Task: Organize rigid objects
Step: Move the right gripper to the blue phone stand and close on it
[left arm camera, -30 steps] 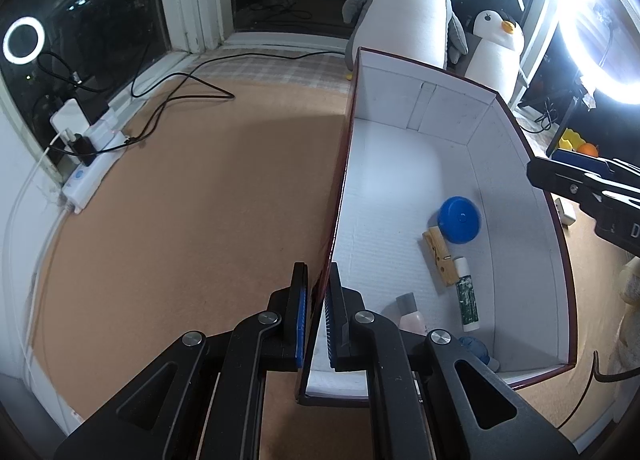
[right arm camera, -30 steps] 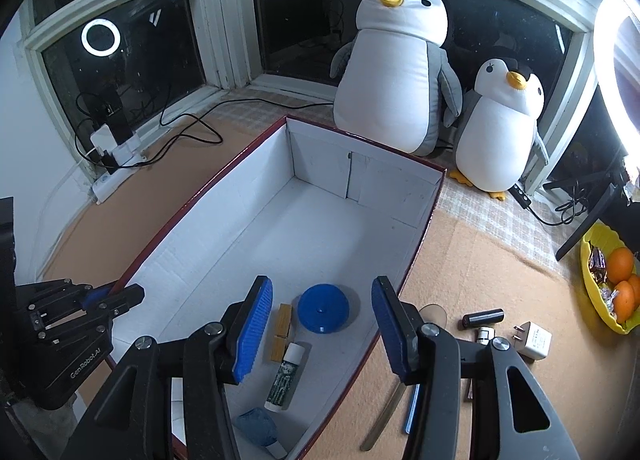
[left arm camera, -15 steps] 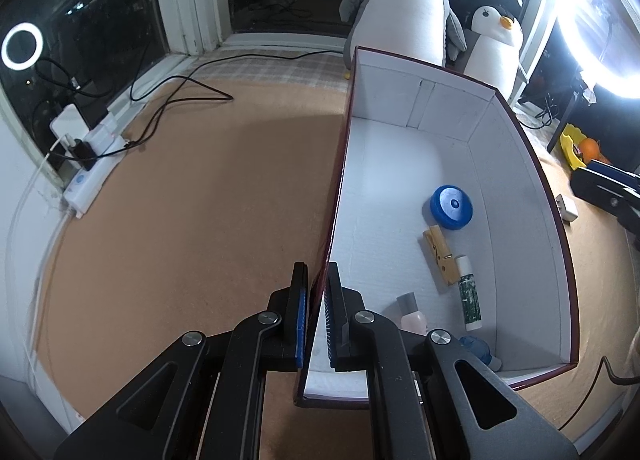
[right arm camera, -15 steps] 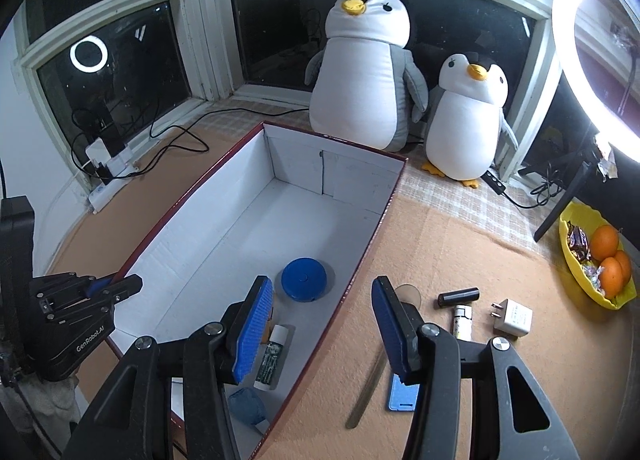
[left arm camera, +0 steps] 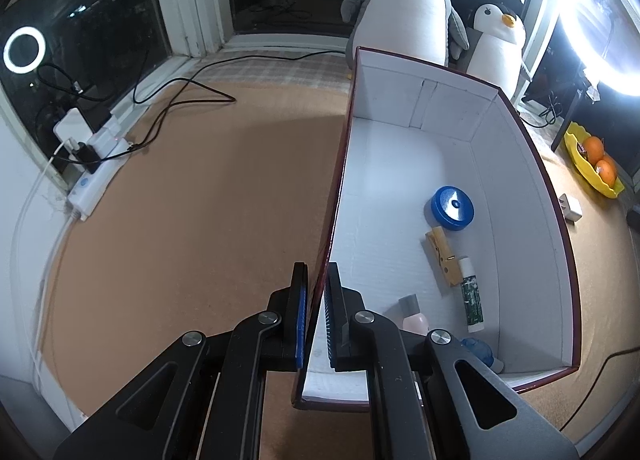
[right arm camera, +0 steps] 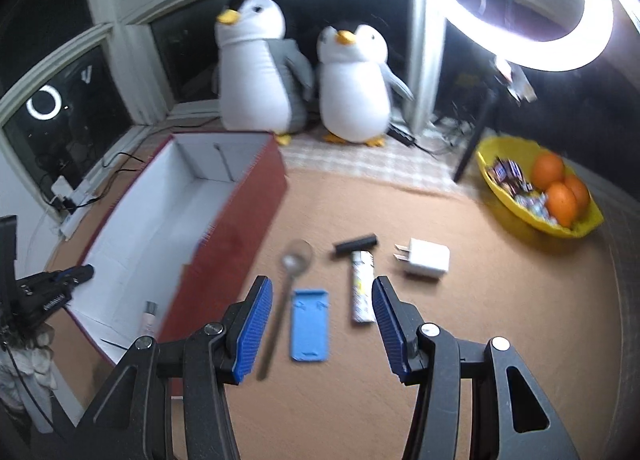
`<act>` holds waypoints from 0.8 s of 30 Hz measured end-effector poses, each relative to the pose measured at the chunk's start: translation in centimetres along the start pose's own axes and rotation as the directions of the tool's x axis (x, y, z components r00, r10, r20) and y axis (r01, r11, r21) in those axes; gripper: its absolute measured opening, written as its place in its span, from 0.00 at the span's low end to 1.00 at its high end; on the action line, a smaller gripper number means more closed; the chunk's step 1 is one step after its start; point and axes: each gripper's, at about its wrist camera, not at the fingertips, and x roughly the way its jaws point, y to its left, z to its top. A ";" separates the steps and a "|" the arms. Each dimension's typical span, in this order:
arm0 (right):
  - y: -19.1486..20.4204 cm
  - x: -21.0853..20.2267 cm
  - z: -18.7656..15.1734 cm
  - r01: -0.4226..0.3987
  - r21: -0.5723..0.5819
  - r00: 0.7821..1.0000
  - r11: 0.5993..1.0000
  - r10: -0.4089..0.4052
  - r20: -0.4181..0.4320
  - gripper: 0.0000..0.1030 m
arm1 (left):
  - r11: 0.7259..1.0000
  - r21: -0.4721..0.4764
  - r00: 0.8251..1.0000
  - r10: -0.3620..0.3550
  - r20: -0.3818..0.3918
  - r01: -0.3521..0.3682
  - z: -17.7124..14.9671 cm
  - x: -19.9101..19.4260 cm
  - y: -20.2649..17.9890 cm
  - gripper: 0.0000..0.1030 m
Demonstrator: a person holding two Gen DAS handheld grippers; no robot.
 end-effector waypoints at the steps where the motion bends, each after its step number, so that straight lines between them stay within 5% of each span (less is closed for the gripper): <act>1: -0.7 0.2 -0.4 0.006 0.012 1.000 1.000 -0.006 -0.009 0.46 | 1.000 0.001 1.000 0.001 0.000 -0.001 0.0 0.0 0.0 0.07; 11: -5.3 2.6 -3.9 0.024 0.120 0.996 0.992 -0.013 -0.092 0.46 | 1.000 0.005 1.000 0.017 -0.006 -0.017 0.0 0.0 -0.1 0.07; 24: -0.7 7.7 -4.7 -0.076 0.022 0.980 0.997 0.079 -0.184 0.45 | 0.999 -0.006 0.999 0.035 -0.011 -0.035 0.0 0.0 -0.3 0.07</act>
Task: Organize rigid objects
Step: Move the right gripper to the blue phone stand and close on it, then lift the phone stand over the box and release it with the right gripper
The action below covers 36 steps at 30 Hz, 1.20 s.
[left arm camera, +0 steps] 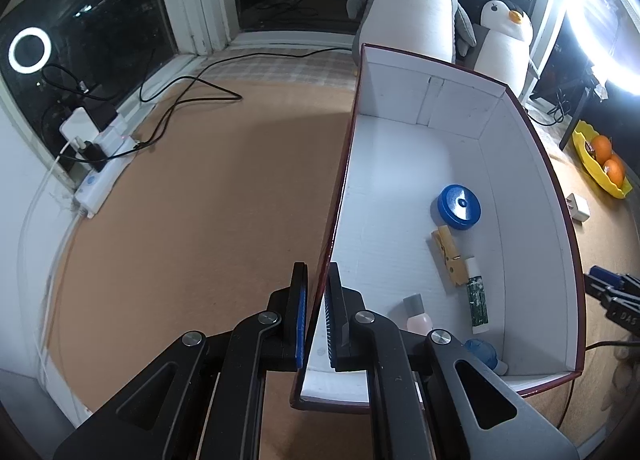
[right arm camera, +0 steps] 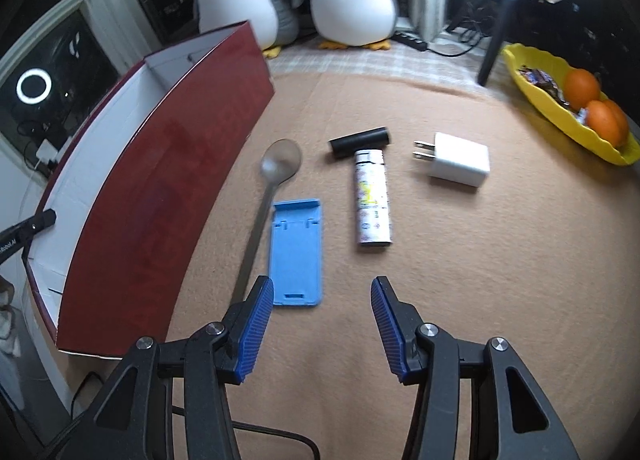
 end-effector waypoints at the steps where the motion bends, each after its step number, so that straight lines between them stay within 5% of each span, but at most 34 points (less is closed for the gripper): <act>1: 0.3 0.3 0.2 -0.007 -0.009 1.000 1.000 0.007 -0.008 0.45 | 1.000 -0.002 1.000 0.000 0.000 0.000 0.0 0.0 0.0 0.07; 19: 2.7 4.7 0.8 0.049 -0.156 0.990 0.987 -0.068 -0.121 0.40 | 1.000 -0.010 1.000 0.000 0.000 0.000 0.0 0.1 0.1 0.07; 36: 2.0 5.3 1.9 0.035 -0.140 0.988 0.990 -0.055 -0.141 0.32 | 1.000 -0.023 1.000 -0.010 0.005 0.010 -0.1 0.0 -0.1 0.07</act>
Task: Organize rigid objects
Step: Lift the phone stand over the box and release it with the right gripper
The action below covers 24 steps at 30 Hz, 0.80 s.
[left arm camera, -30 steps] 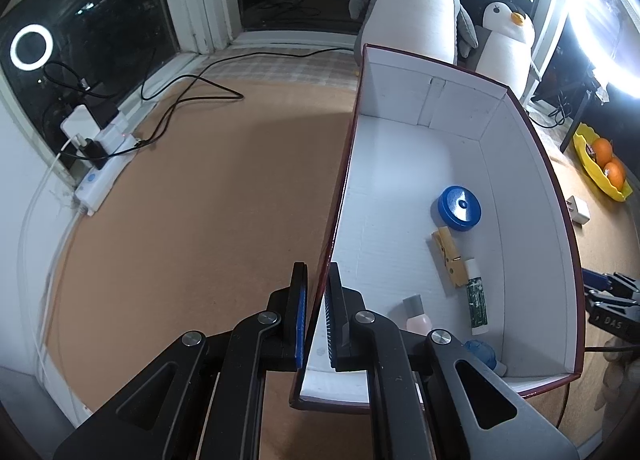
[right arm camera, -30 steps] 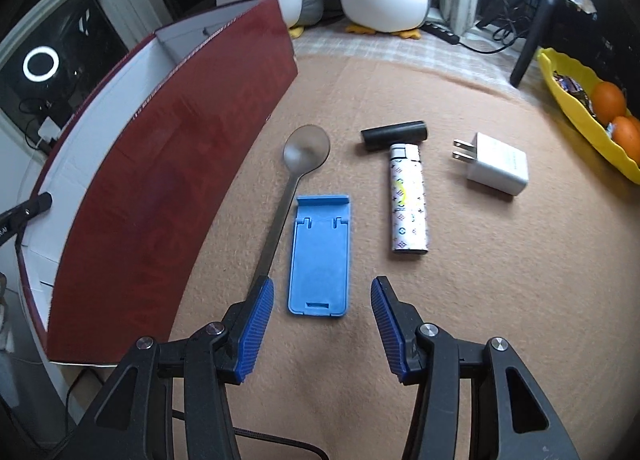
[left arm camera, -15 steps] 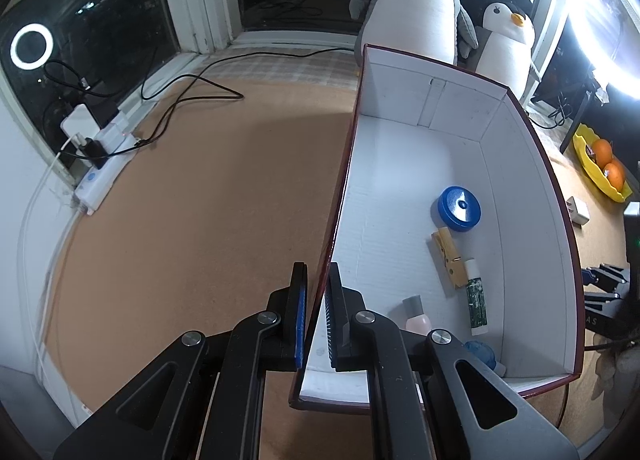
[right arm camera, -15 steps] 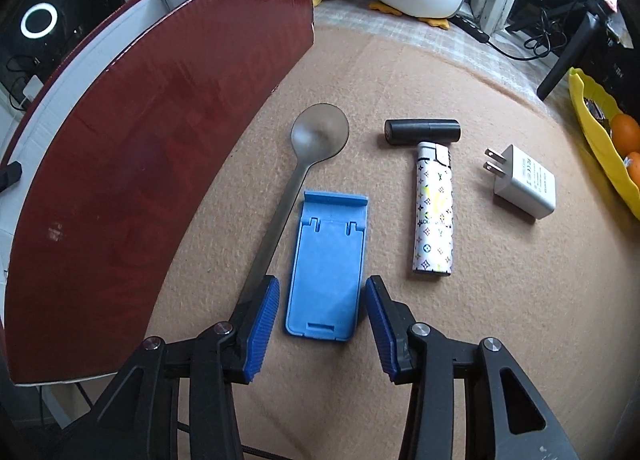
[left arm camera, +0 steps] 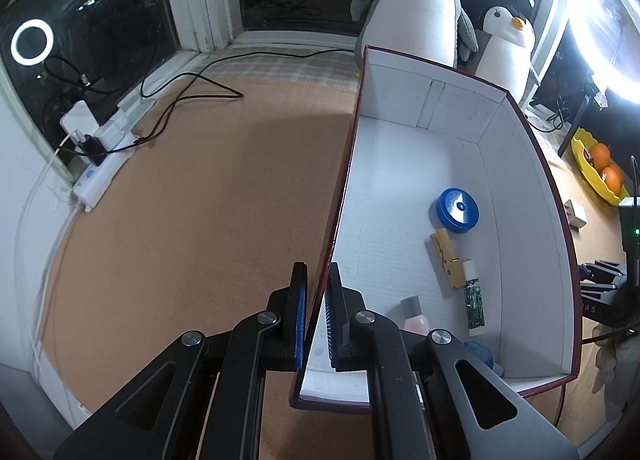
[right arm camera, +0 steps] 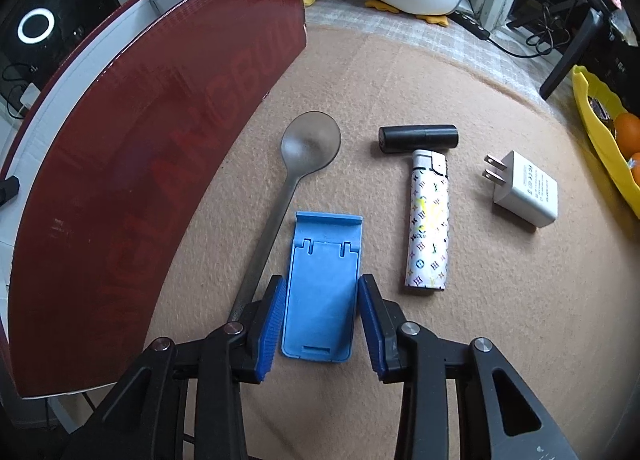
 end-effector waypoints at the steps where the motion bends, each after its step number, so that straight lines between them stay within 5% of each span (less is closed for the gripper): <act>1: 0.0 -0.1 -0.1 0.000 0.007 1.000 1.000 0.000 0.003 0.32 | 1.000 -0.001 1.000 -0.001 0.001 0.001 0.0 0.0 0.0 0.07; 14: -0.8 -4.1 -1.8 -0.004 0.088 0.995 0.996 -0.005 0.095 0.32 | 1.000 0.000 1.000 -0.005 0.004 0.005 -0.1 -0.1 0.2 0.07; 24: 2.2 -9.1 -0.5 -0.018 0.020 0.978 1.000 0.013 0.208 0.32 | 1.000 -0.003 1.000 -0.017 0.009 0.017 -0.1 -0.1 0.3 0.07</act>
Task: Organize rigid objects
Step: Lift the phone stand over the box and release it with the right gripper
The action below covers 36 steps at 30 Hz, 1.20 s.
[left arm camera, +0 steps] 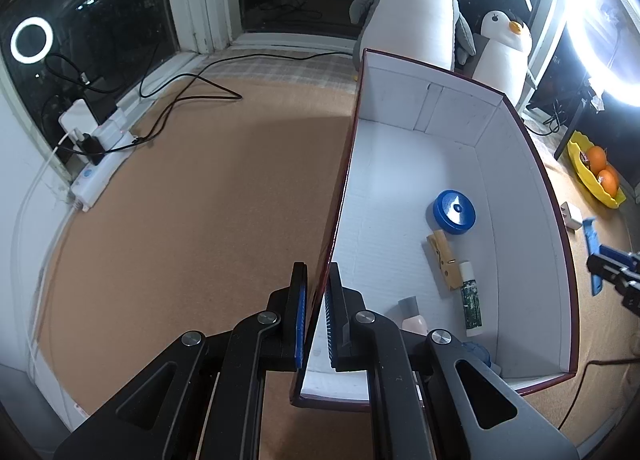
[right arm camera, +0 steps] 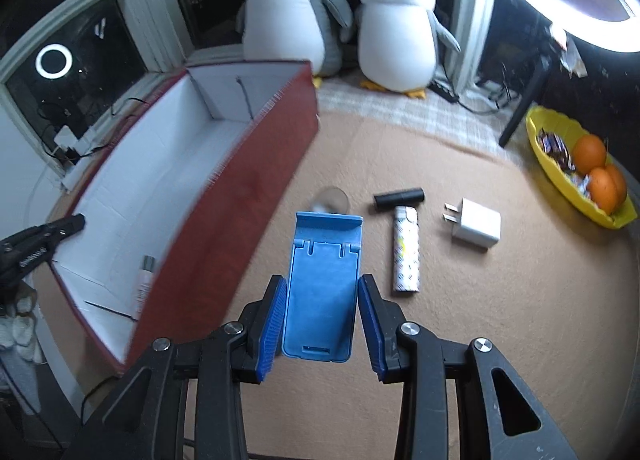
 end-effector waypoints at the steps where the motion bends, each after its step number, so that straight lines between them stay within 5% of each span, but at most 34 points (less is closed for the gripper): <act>1: 0.6 -0.6 0.2 -0.010 -0.008 1.000 1.000 0.010 0.012 0.32 | 1.000 0.000 1.000 -0.001 0.001 0.001 0.0 0.0 0.0 0.07; 17: 9.9 -2.6 2.6 -0.074 -0.197 0.994 0.978 0.088 0.067 0.32 | 1.000 0.002 1.000 -0.019 0.009 0.019 0.0 0.1 0.3 0.07; 36: 14.0 0.0 3.6 -0.093 -0.242 0.994 0.966 0.105 0.034 0.32 | 1.000 -0.003 1.000 -0.023 0.006 0.023 0.0 0.3 0.1 0.07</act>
